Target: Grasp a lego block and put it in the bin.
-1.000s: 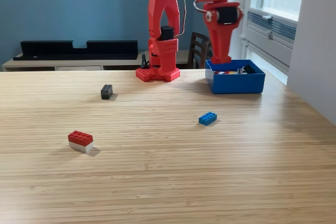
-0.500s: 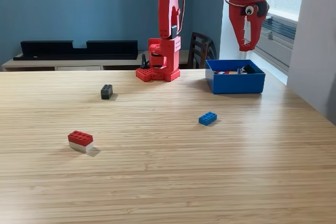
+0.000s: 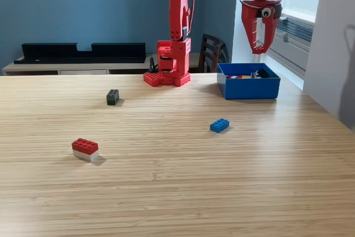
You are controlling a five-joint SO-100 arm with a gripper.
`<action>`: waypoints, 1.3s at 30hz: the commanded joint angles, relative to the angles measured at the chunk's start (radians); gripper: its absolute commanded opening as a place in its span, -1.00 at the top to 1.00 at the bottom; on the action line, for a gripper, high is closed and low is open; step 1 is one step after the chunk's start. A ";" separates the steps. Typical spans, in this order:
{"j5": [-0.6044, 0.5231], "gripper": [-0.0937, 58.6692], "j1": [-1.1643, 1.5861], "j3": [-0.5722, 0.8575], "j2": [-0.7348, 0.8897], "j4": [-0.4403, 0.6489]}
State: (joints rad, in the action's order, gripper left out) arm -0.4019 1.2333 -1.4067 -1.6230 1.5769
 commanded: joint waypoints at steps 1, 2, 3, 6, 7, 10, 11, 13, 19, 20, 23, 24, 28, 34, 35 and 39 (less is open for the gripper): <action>0.021 1.00 0.049 0.023 -0.080 0.011; 0.028 1.00 0.057 0.025 -0.080 0.011; 0.034 1.00 0.064 0.028 -0.080 0.011; 0.048 1.00 0.077 0.037 -0.080 0.011; 0.051 1.00 0.077 0.038 -0.080 0.011; 0.060 0.99 0.072 0.041 -0.080 0.011; 0.063 0.98 0.069 0.041 -0.080 0.011; 0.078 0.72 0.067 0.032 -0.080 0.011; 0.091 0.28 0.063 0.018 -0.080 0.011; 0.091 0.23 0.061 0.018 -0.080 0.011; 0.087 0.19 0.060 0.026 -0.080 0.011; 0.086 0.21 0.057 0.032 -0.080 0.011; 0.083 0.57 0.015 0.066 -0.080 0.011; 0.048 0.99 -0.163 0.118 -0.080 0.011; 0.044 0.99 -0.202 0.126 -0.080 0.011; 0.051 1.00 -0.382 0.155 -0.081 0.011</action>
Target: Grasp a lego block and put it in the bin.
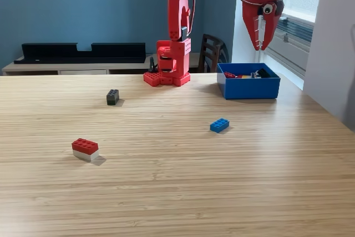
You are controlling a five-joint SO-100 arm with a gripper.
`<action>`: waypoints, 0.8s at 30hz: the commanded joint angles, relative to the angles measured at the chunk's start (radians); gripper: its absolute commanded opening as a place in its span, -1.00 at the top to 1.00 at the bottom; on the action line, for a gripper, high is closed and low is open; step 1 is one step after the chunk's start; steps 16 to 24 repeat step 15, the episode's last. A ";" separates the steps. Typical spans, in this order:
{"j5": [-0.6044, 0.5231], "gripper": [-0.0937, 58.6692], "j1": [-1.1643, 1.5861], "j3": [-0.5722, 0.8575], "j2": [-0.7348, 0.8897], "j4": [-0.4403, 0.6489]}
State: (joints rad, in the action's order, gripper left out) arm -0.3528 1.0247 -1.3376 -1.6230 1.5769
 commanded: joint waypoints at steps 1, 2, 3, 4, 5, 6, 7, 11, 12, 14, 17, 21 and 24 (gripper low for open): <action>0.008 1.00 -0.225 0.094 -0.081 0.011; 0.015 1.00 -0.279 0.101 -0.081 0.009; 0.023 1.00 -0.336 0.109 -0.081 0.009; 0.034 1.00 -0.388 0.118 -0.081 0.009; 0.048 1.00 -0.442 0.127 -0.081 0.009; 0.060 1.00 -0.492 0.138 -0.081 0.009; 0.074 1.00 -0.540 0.149 -0.081 0.009; 0.132 1.00 -0.690 0.173 -0.081 0.009; 0.143 1.00 -0.716 0.176 -0.081 0.008; 0.155 1.00 -0.750 0.179 -0.081 0.008; 0.161 1.00 -0.762 0.179 -0.081 0.008; 0.161 1.00 -0.762 0.179 -0.081 0.008; 0.161 1.00 -0.762 0.179 -0.081 0.008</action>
